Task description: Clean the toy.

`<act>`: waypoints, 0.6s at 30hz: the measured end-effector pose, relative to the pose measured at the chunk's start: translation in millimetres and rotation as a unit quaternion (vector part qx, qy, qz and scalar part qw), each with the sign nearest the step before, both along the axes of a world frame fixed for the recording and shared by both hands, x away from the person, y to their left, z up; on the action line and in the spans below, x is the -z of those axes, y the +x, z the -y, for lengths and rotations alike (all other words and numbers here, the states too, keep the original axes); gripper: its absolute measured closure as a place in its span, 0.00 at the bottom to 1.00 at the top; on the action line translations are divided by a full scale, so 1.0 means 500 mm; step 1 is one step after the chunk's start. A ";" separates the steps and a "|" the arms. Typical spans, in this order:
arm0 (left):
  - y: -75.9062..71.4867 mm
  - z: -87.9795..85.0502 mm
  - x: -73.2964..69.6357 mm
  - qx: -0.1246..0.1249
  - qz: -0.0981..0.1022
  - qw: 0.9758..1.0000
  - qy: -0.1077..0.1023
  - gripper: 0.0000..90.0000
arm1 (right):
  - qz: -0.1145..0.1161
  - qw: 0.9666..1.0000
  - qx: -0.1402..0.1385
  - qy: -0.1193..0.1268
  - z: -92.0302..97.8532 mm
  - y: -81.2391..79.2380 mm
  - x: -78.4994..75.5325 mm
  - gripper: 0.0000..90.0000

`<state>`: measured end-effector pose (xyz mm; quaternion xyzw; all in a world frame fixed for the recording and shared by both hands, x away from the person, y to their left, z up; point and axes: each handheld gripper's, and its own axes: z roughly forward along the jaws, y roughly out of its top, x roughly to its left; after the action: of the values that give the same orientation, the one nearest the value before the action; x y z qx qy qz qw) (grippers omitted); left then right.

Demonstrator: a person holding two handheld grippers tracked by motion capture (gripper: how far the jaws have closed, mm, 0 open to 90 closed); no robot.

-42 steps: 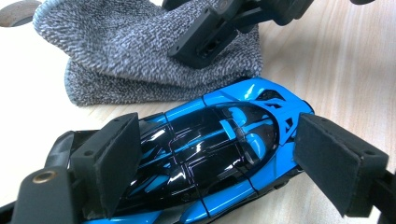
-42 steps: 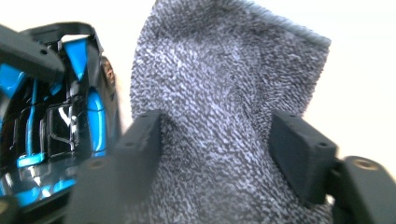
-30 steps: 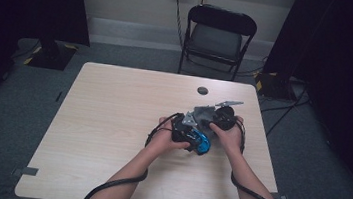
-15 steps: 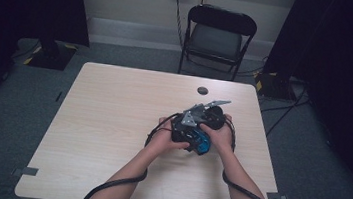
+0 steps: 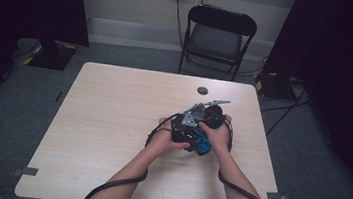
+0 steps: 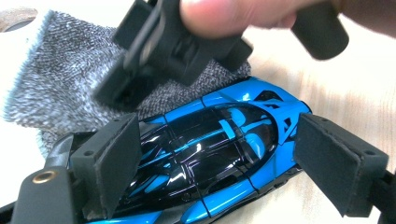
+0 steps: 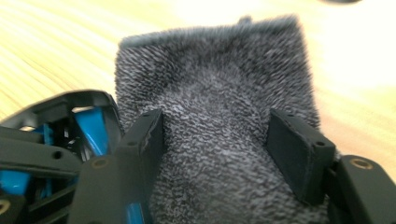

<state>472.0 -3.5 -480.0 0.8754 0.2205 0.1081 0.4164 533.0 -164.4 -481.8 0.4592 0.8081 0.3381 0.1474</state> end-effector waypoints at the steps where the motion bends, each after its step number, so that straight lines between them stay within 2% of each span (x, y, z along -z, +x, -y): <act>1: 0.000 0.000 0.001 0.000 0.001 1.000 -0.002 0.17 | 0.005 1.000 -0.005 -0.006 -0.002 0.001 0.006 0.44; 4: -0.001 0.000 0.001 0.000 0.002 1.000 -0.001 0.17 | 0.009 1.000 -0.007 -0.009 -0.001 0.001 0.009 0.52; 7: -0.001 0.000 0.002 -0.001 0.003 1.000 -0.004 0.17 | 0.010 1.000 -0.027 -0.011 -0.001 0.000 0.009 0.65; 10: -0.002 0.000 0.003 -0.004 0.004 1.000 -0.009 0.17 | 0.010 0.999 -0.041 -0.013 -0.008 -0.003 0.007 0.73; 18: -0.002 -0.001 0.003 -0.003 0.001 1.000 -0.012 0.17 | 0.003 0.997 -0.075 -0.014 0.000 -0.002 0.002 0.79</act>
<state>471.1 -3.3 -481.6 0.8695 0.2240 0.1082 0.4267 531.7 -164.6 -482.9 0.3946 0.8445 0.3377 0.1307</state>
